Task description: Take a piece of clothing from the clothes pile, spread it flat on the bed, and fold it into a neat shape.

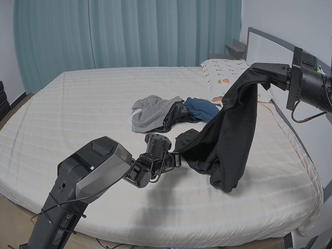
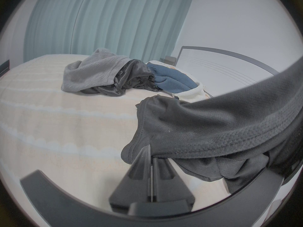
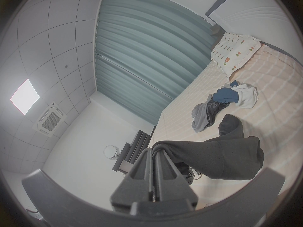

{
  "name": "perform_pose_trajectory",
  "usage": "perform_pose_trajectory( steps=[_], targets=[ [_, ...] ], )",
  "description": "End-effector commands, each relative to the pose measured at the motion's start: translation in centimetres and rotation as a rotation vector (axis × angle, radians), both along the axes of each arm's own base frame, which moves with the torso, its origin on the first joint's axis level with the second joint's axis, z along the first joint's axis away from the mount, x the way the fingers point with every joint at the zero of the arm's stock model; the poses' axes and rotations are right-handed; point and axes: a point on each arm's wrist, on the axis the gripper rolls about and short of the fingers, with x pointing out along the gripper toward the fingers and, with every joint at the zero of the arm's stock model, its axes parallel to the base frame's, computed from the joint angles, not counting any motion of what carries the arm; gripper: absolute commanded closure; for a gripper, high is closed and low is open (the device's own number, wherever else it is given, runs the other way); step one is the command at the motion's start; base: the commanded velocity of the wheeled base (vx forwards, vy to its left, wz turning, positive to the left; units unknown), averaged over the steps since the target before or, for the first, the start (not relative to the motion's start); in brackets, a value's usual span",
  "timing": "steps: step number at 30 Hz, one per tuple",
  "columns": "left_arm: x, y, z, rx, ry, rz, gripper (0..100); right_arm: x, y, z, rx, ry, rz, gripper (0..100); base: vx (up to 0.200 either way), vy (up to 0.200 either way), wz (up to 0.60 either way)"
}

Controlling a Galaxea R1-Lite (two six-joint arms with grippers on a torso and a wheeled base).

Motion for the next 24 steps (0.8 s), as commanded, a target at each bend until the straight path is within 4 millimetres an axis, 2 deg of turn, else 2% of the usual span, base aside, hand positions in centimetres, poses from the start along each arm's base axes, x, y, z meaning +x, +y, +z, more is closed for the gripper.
perform_pose_trajectory(
  steps=[1,5,6,8,10,11,12,13,14,17,18,19,21,22,23,24],
  targets=[
    [-0.9,1.4,4.5,-0.074,-0.006,0.082,100,0.8,0.0,-1.5,-0.028,0.045,-0.019,100,0.000,0.000,0.00],
    [-2.9,3.0,10.5,-0.164,0.003,0.125,100,1.9,0.1,-3.4,-0.070,0.090,-0.028,100,0.000,0.000,0.00],
    [-3.7,3.7,12.6,-0.190,0.013,0.140,100,2.4,0.2,-4.1,-0.083,0.107,-0.031,100,0.000,0.000,0.00],
    [-5.0,4.6,15.2,-0.220,0.025,0.154,100,3.1,0.4,-4.9,-0.101,0.119,-0.033,100,0.000,0.000,0.00],
    [-7.1,5.8,18.7,-0.240,0.033,0.158,100,4.3,0.9,-6.2,-0.135,0.123,-0.029,100,0.000,0.000,0.00],
    [-7.9,6.2,19.9,-0.244,0.030,0.154,100,4.7,1.1,-6.5,-0.147,0.114,-0.029,100,0.000,0.000,0.00],
    [-8.0,6.3,20.1,-0.245,0.029,0.154,100,4.8,1.1,-6.6,-0.148,0.113,-0.030,100,0.000,0.000,0.00],
    [-9.2,6.9,22.1,-0.262,0.018,0.138,100,5.8,1.4,-7.0,-0.165,0.091,-0.040,100,0.000,0.000,0.00],
    [-9.6,7.2,23.0,-0.268,0.010,0.137,100,6.3,1.4,-7.0,-0.167,0.078,-0.050,100,0.000,0.000,0.00],
    [-10.7,8.4,24.9,-0.272,-0.009,0.153,100,7.8,0.3,-6.0,-0.158,0.016,-0.104,100,0.000,0.000,0.00],
    [-10.7,8.4,24.9,-0.272,-0.009,0.153,100,7.8,0.3,-6.0,-0.158,0.016,-0.104,100,0.000,0.000,0.00],
    [-11.8,9.2,26.6,-0.295,-0.026,0.145,100,8.6,-0.4,-4.7,-0.141,-0.032,-0.135,100,0.000,0.000,0.00],
    [-12.5,9.8,27.9,-0.322,-0.047,0.152,100,9.2,-0.6,-3.0,-0.113,-0.096,-0.155,100,0.000,0.000,0.00],
    [-12.5,9.8,27.9,-0.322,-0.047,0.152,100,9.2,-0.6,-3.0,-0.113,-0.096,-0.155,100,0.000,0.000,0.00],
    [-12.8,10.3,28.9,-0.347,-0.073,0.160,100,9.6,-0.9,-1.3,-0.081,-0.169,-0.176,100,0.000,0.000,0.00],
    [-13.0,10.8,29.3,-0.361,-0.083,0.171,100,9.4,-1.2,-0.6,-0.066,-0.203,-0.191,100,0.000,0.000,0.00]
  ],
)
